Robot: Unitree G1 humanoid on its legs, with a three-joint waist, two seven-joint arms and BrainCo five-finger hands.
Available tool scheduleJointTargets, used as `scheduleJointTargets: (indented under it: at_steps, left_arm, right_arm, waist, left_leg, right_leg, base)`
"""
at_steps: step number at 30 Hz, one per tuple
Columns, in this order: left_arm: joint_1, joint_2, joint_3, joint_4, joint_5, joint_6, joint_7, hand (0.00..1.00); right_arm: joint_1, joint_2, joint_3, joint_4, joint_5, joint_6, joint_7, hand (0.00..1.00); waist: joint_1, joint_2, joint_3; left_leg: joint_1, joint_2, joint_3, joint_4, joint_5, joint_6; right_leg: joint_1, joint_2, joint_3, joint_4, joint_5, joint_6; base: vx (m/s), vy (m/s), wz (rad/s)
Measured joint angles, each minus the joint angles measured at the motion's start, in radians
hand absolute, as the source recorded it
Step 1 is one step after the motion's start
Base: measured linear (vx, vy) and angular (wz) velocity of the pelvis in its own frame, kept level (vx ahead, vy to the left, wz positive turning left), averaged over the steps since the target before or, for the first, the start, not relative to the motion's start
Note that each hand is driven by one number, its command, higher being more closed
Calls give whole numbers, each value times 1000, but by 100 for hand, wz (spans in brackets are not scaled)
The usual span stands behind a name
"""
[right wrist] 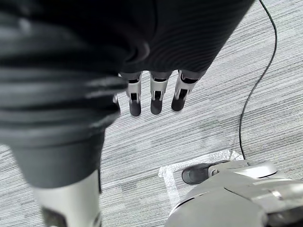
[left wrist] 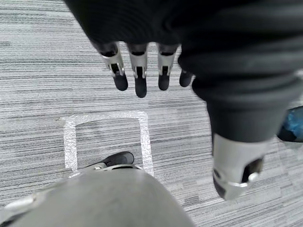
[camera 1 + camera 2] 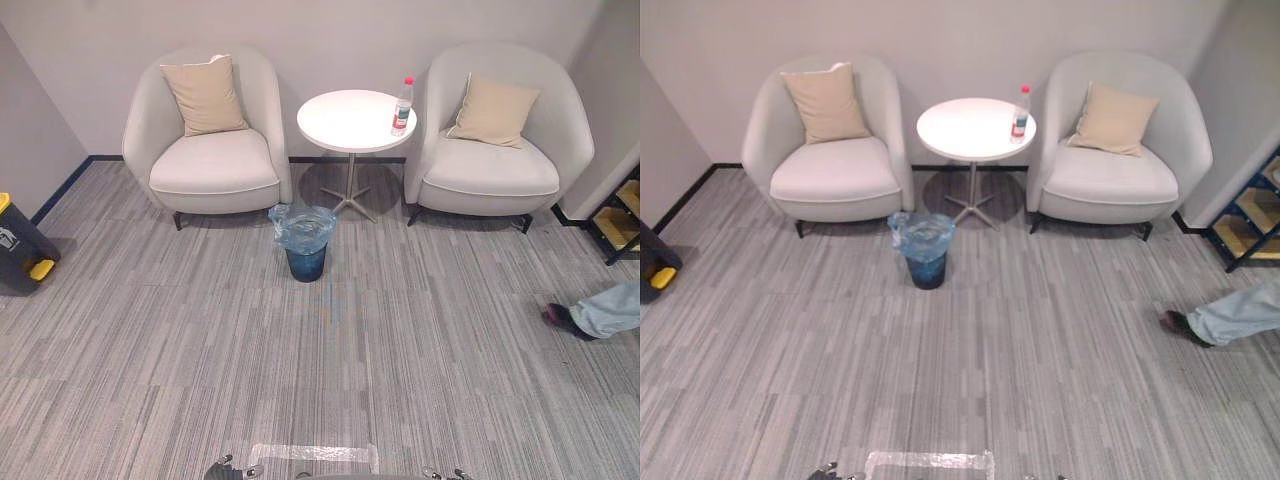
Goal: Gather rubbish on tea table into small bin, then transfer packed bag to large trash can.
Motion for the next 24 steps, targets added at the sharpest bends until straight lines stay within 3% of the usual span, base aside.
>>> scheduleJointTargets:
  at_steps: [24]
  left_arm:
    - [-6, 3, -1, 7, 19, -1, 1, 0]
  right_arm:
    - [-9, 1, 1, 18, -1, 0, -2, 0]
  waist:
    - [0, -8, 0]
  left_leg:
    - [0, 1, 22, 0, -2, -2]
  right_leg:
    - [-6, 1, 23, -1, 4, 0]
  base:
    - [-2, -1, -2]
